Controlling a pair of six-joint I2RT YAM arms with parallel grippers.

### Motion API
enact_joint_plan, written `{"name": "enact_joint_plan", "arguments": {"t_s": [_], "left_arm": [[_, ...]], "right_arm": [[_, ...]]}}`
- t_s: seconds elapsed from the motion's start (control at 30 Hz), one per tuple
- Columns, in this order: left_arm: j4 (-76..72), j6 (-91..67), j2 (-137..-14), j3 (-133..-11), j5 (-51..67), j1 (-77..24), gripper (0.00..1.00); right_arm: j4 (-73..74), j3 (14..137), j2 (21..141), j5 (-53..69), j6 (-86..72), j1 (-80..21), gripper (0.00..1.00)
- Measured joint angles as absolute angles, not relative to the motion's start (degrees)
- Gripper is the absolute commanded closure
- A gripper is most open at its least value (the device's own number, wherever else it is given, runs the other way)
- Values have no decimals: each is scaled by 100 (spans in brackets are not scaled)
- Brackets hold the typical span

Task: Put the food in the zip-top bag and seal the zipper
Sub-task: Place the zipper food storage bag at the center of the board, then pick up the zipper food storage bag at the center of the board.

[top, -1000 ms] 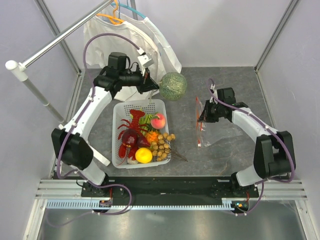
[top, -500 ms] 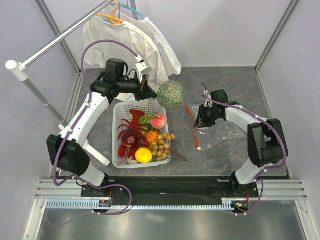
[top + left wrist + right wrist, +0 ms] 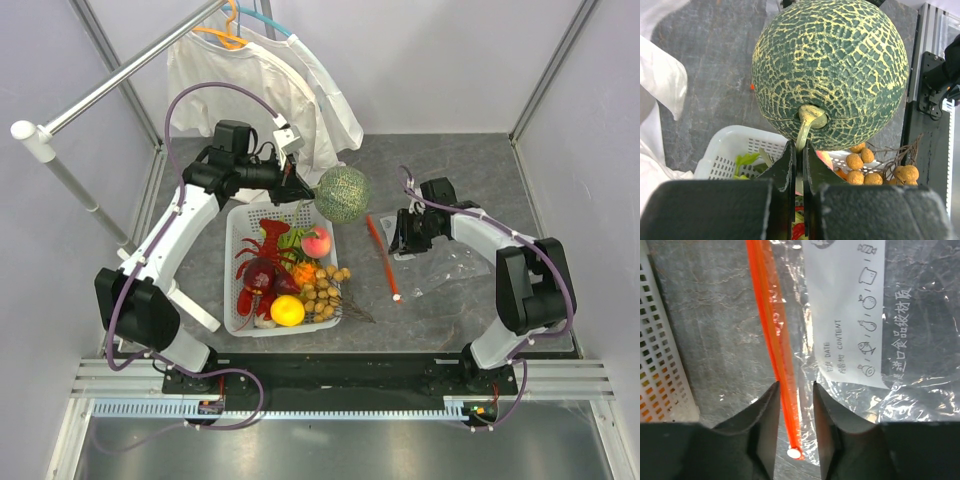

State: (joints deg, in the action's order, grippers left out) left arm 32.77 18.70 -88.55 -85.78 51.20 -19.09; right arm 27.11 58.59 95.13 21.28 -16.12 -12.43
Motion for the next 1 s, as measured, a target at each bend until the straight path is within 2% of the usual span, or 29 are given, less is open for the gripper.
{"name": "enact_joint_plan", "arguments": {"t_s": [0.1, 0.37, 0.63, 0.77, 0.87, 0.93, 1.0], "left_arm": [[3284, 1892, -8855, -8495, 5122, -1909, 98], [3295, 1894, -8855, -8403, 5122, -1909, 98], [3295, 1894, -8855, -8403, 5122, -1909, 98], [3295, 1894, -8855, -8403, 5122, -1909, 98], [3295, 1896, -8855, -8403, 5122, -1909, 98], [3295, 1894, -8855, -8401, 5122, -1909, 98], [3295, 1898, -8855, -8401, 5122, -1909, 98]], "right_arm": [[2705, 5859, 9303, 1990, -1485, -1411, 48], [2749, 6007, 9207, 1376, -1079, -2047, 53], [2816, 6058, 9657, 987, -928, -2084, 63], [2816, 6060, 9767, 888, -888, -2086, 76], [2814, 6060, 9821, 858, -873, -2086, 80], [2821, 6060, 9841, 823, -871, -2084, 82], [2827, 6073, 9848, 773, -873, -2086, 78]]}}
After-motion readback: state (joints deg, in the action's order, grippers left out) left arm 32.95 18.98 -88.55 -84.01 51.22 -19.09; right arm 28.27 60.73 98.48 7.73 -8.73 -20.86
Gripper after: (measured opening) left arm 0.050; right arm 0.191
